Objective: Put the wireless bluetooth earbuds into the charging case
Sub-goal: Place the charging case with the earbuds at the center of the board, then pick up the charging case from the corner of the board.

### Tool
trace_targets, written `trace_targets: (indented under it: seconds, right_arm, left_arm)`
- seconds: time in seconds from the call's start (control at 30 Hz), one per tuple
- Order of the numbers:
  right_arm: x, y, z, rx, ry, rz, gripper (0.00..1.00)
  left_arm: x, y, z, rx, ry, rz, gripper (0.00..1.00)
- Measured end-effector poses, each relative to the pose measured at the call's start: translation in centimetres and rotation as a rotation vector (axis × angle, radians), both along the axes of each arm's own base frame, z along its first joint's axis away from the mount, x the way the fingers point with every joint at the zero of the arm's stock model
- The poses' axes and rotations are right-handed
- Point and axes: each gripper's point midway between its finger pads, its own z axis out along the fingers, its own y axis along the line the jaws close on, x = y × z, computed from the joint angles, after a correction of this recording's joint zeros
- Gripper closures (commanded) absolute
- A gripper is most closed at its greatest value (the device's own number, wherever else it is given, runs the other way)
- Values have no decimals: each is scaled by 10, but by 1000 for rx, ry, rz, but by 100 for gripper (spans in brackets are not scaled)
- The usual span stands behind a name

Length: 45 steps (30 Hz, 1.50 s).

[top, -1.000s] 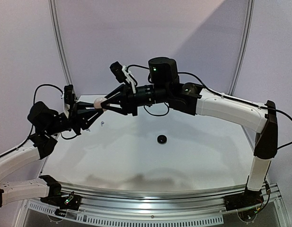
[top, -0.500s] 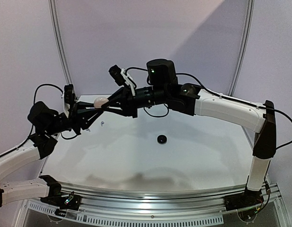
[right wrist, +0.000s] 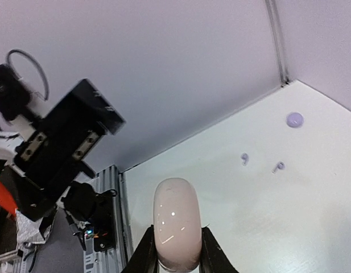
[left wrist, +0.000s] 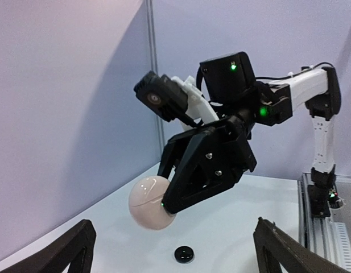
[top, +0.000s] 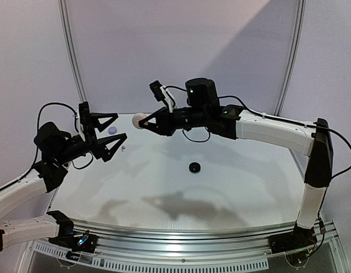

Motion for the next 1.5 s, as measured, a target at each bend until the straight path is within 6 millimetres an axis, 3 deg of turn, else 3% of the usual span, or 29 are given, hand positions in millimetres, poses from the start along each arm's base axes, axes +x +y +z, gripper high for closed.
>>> trace_targets:
  seconds: [0.13, 0.27, 0.47, 0.6, 0.7, 0.83, 0.97, 1.23, 1.3, 1.43, 1.47, 1.5]
  right_arm:
    - [43, -17, -40, -72, 168, -131, 95]
    - [70, -22, -116, -188, 392, -220, 95]
    - [64, -33, -248, -413, 725, -287, 93]
    - [51, -40, -283, -484, 844, -292, 91]
    - [47, -41, -285, -489, 886, -286, 85]
    - [49, -45, -285, -484, 925, -291, 62]
    - [57, -54, -286, -480, 952, -310, 49]
    - [59, -72, -286, -573, 944, -357, 46]
    - [66, -74, -273, -602, 907, -381, 43]
    - [90, -70, -218, -583, 756, -404, 32]
    - [96, -69, -202, -569, 701, -406, 25]
    - [99, -71, -188, -558, 649, -407, 8]
  left_arm:
    - [16, 10, -4, 14, 0, 118, 1]
    - [29, 19, -9, 29, 11, 206, 1]
    - [37, 26, -13, 39, 22, 267, 1]
    - [38, 27, -14, 44, 25, 277, 1]
    - [39, 27, -15, 49, 22, 282, 1]
    - [40, 27, -16, 55, 20, 283, 1]
    - [41, 26, -18, 63, 21, 284, 1]
    - [43, 27, -20, 69, 21, 293, 1]
    - [47, 28, -21, 75, 38, 310, 1]
    - [68, 32, -16, 108, 108, 372, 1]
    - [80, 33, -15, 139, 149, 395, 1]
    - [90, 34, -14, 163, 174, 414, 1]
